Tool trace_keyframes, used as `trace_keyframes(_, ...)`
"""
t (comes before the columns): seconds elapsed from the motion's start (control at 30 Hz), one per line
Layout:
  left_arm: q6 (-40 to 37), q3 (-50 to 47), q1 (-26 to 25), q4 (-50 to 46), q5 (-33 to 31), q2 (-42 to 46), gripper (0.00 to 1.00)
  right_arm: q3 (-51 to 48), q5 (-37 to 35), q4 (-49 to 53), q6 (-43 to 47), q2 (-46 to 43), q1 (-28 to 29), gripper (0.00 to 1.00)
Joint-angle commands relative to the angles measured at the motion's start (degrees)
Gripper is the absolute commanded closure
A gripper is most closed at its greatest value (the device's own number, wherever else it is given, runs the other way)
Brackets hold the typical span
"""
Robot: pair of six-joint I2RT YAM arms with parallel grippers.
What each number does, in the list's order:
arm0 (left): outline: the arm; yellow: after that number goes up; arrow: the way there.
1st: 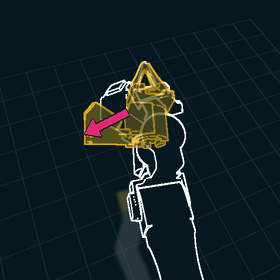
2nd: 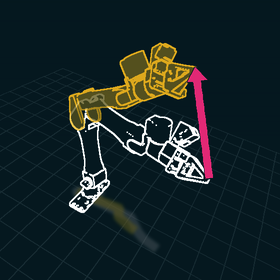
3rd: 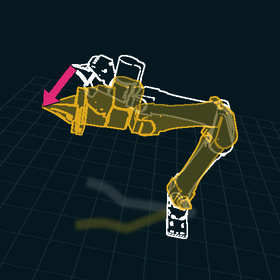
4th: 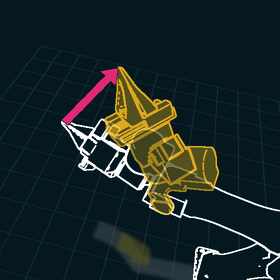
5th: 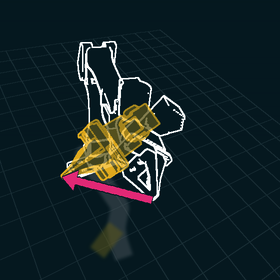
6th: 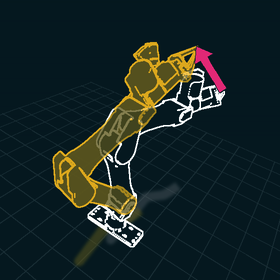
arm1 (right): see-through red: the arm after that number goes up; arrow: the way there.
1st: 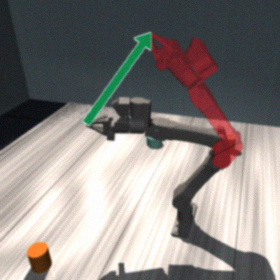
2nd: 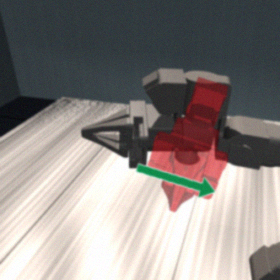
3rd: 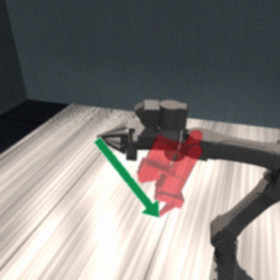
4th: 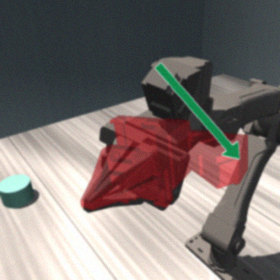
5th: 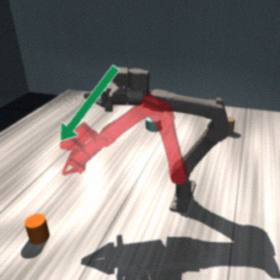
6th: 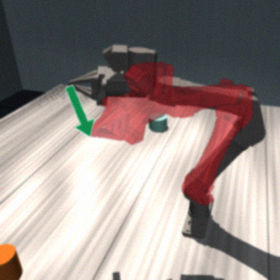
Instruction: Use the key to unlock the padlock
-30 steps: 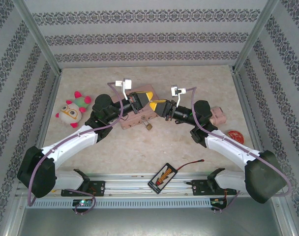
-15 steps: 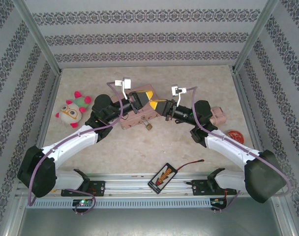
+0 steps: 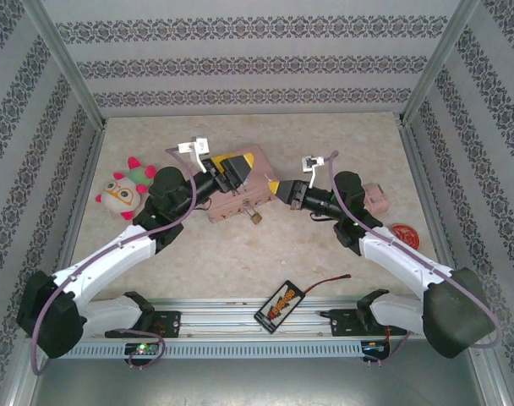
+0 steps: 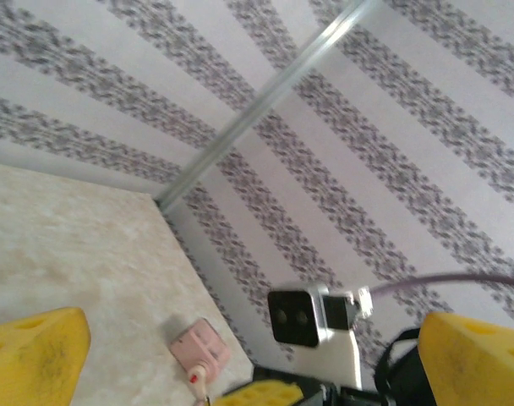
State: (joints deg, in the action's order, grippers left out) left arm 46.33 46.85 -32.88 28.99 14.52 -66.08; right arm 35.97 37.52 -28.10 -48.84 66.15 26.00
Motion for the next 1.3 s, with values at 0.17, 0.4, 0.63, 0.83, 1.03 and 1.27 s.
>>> trace_keyframes(0.17,-1.06,0.18,-6.76,-22.92,-24.90,0.13,0.01,-1.72,-6.31,24.09,10.20,-8.79,-3.00,1.00)
trace_keyframes(0.4,5.36,3.48,-15.60,-35.26,-36.73,-8.61,0.01,-5.00,-1.07,28.06,10.32,-12.45,-11.28,1.00)
trace_keyframes(0.63,16.92,7.75,-19.84,-38.10,-37.61,-22.08,0.03,-4.81,6.91,28.18,11.90,-8.75,-15.49,1.00)
trace_keyframes(0.83,22.09,9.57,-19.94,-36.64,-36.13,-29.80,0.12,-4.07,7.14,32.67,15.42,-5.88,-16.96,1.00)
trace_keyframes(1.03,22.26,15.04,-19.86,-40.12,-37.93,-35.87,0.13,-2.85,4.14,36.15,18.69,-4.29,-16.95,1.00)
trace_keyframes(1.27,23.90,21.39,-18.82,-47.12,-39.28,-42.36,0.18,-1.34,2.39,38.09,20.84,-3.16,-17.06,1.00)
